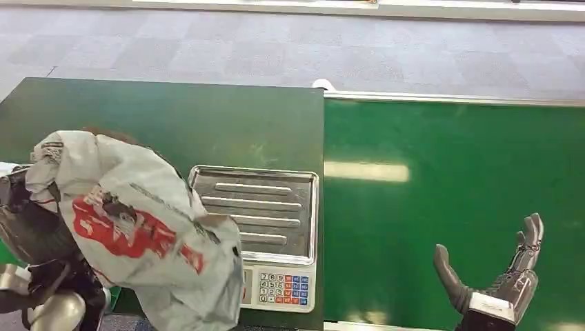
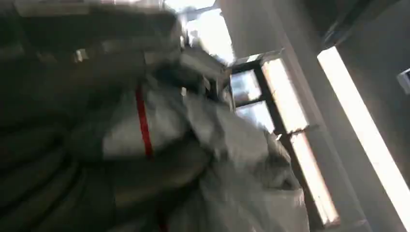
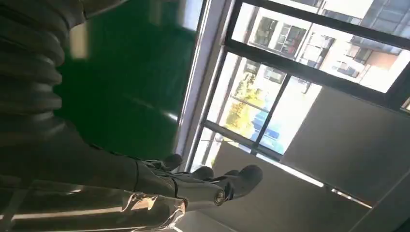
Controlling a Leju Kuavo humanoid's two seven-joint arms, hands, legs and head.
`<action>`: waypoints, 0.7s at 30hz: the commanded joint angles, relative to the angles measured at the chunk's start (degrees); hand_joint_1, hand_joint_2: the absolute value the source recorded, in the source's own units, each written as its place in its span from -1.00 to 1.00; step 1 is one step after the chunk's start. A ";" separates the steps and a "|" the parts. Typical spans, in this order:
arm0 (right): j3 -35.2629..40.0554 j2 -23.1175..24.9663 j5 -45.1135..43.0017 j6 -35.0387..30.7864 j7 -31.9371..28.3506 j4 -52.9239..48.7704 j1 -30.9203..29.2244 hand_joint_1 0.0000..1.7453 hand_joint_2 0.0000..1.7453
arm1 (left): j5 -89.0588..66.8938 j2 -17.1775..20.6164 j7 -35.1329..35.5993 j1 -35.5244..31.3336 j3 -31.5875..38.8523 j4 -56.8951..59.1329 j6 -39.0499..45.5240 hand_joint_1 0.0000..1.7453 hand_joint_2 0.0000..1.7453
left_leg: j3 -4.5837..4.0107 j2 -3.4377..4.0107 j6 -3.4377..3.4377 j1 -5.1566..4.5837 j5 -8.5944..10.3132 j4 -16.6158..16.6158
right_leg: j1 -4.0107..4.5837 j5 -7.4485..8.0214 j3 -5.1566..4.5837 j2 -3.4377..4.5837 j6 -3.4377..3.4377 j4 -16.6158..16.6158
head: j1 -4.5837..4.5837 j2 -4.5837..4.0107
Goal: Moved the parcel from conveyor to table for the left to box.
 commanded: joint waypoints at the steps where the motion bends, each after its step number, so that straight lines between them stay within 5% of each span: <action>1: -2.01 1.05 0.17 -0.40 0.41 2.40 0.16 -1.00 1.00 | -0.18 -1.61 3.13 -2.89 18.84 11.71 0.18 0.82 1.00 | 0.13 0.04 0.05 -0.05 0.07 -0.15 | -0.02 0.05 0.07 0.01 -0.11 -0.06 | 0.00 0.00; 11: -2.04 1.51 0.92 1.03 1.50 3.66 -1.64 -1.00 1.00 | -21.48 -0.04 10.38 -7.08 29.03 22.36 11.17 0.84 1.00 | 0.09 0.07 0.04 -0.02 0.06 -0.11 | 0.00 0.05 0.04 0.05 -0.11 -0.03 | 0.00 0.00; 18: -1.90 1.37 0.96 0.93 1.75 4.35 -2.14 -1.00 1.00 | -31.50 -1.50 13.69 -7.56 32.19 21.87 11.17 0.86 1.00 | 0.06 0.02 0.08 -0.01 0.08 -0.11 | 0.02 0.05 0.03 -0.01 -0.12 -0.05 | 0.00 0.00; 21: -1.96 1.42 1.02 0.60 1.87 4.31 -2.04 -1.00 1.00 | -35.99 -1.54 16.52 -7.17 31.72 22.10 11.17 0.60 1.00 | 0.04 -0.01 0.12 -0.01 0.15 -0.19 | 0.04 0.12 0.03 -0.06 -0.18 -0.12 | -0.02 0.00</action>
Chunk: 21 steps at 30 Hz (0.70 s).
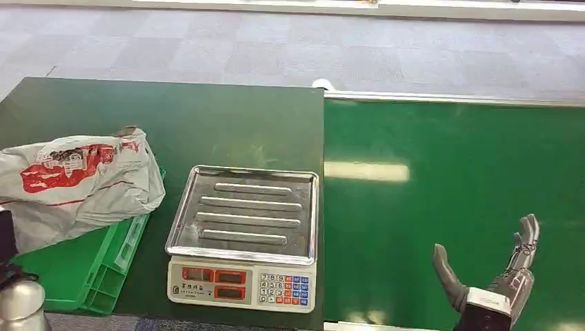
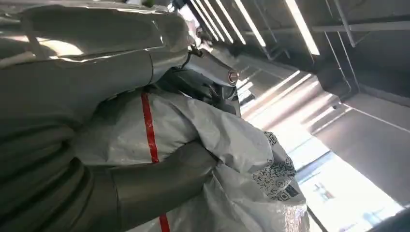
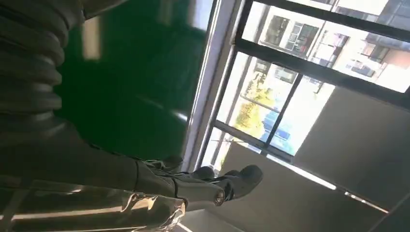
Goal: Moved the parcel from conveyor to table for the left to box.
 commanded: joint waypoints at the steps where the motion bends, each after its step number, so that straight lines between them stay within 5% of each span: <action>1: -1.23 0.42 0.08 -0.16 0.39 3.31 -1.26 -1.00 1.00 | -7.23 -1.49 4.24 -1.42 3.91 4.50 0.29 0.48 1.00 | 0.00 -0.02 0.12 -0.02 0.12 -0.13 | 0.02 0.10 0.00 -0.08 -0.16 -0.11 | 0.02 0.00; 2: -1.29 0.49 0.18 -0.19 0.46 3.24 -1.26 -1.00 1.00 | -8.97 -1.93 4.93 -1.43 4.19 4.12 0.29 -0.34 1.00 | 0.02 -0.04 0.12 -0.01 0.12 -0.14 | 0.03 0.10 0.03 -0.10 -0.16 -0.13 | 0.00 0.00; 4: -1.37 0.71 0.34 0.02 0.61 3.16 -1.18 -1.00 1.00 | -10.34 -2.62 4.86 -1.35 4.90 3.37 0.29 -1.00 1.00 | 0.02 -0.01 0.11 -0.03 0.10 -0.14 | 0.01 0.08 0.03 -0.06 -0.15 -0.10 | 0.00 0.00; 21: -1.42 0.55 1.24 0.38 1.05 2.83 -0.48 -1.00 1.00 | -16.29 -2.23 13.25 0.97 0.99 0.36 0.04 -1.00 1.00 | 0.02 -0.04 0.05 0.00 0.03 -0.04 | 0.02 0.02 0.04 -0.06 -0.08 -0.05 | 0.00 0.00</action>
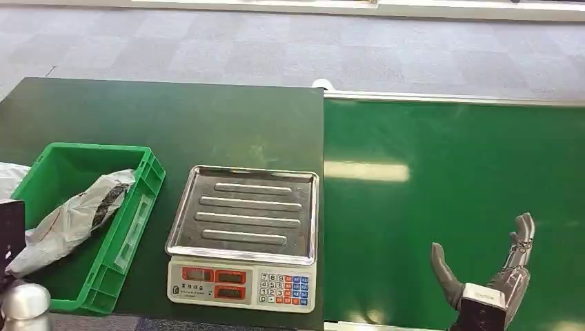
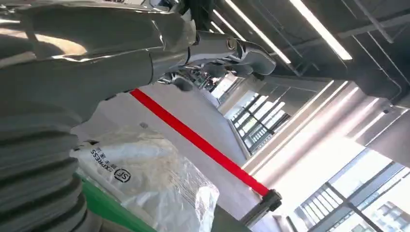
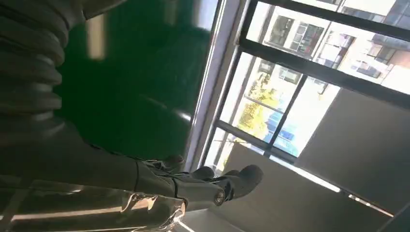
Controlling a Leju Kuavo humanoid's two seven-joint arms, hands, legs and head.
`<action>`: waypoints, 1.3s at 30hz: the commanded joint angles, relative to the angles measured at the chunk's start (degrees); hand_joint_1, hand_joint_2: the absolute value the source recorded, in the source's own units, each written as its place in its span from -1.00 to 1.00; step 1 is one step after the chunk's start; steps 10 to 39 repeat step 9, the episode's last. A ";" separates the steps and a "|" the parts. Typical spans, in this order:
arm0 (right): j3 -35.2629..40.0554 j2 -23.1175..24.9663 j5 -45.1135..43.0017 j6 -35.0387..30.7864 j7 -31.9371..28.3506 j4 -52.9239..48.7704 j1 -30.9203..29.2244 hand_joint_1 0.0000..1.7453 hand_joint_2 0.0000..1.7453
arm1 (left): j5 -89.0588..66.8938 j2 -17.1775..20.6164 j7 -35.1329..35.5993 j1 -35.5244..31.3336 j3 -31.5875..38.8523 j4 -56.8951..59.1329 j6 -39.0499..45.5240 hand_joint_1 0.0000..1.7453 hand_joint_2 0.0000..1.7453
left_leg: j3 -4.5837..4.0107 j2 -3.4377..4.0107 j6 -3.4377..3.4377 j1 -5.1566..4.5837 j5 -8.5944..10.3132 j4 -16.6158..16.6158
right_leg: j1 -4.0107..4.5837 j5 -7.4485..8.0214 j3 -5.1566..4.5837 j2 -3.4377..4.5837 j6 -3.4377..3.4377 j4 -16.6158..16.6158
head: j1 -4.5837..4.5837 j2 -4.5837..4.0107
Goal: Moved the parcel from conveyor to table for the left to box.
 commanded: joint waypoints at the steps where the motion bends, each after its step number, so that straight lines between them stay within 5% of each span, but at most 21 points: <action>1: -1.29 0.09 -0.03 0.32 0.29 2.26 -0.16 -1.00 1.00 | -1.69 -0.46 2.03 0.79 -1.11 -0.04 -0.07 -1.00 1.00 | 0.01 -0.04 0.08 0.00 0.07 -0.09 | 0.03 0.05 0.02 -0.09 -0.13 -0.07 | -0.02 0.00; 7: -1.20 0.08 0.29 0.57 0.51 2.45 -0.34 -1.00 1.00 | -1.98 -0.40 2.33 1.04 -1.18 -0.37 0.18 -1.00 1.00 | -0.03 -0.03 0.11 0.00 0.08 -0.09 | 0.04 0.07 -0.01 -0.08 -0.16 -0.08 | 0.00 0.00; 9: -1.32 0.19 0.62 0.47 0.71 2.67 -0.50 -1.00 1.00 | 3.60 -1.16 -2.87 0.73 -1.69 -2.45 0.18 -1.00 1.00 | 0.00 -0.01 0.11 0.00 0.07 -0.09 | 0.04 0.07 0.00 -0.06 -0.14 -0.09 | -0.02 0.00; 39: -1.32 0.19 0.62 0.47 0.71 2.67 -0.50 -1.00 1.00 | 3.60 -1.16 -2.87 0.73 -1.69 -2.45 0.18 -1.00 1.00 | 0.00 -0.01 0.11 0.00 0.07 -0.09 | 0.04 0.07 0.00 -0.06 -0.14 -0.09 | -0.02 0.00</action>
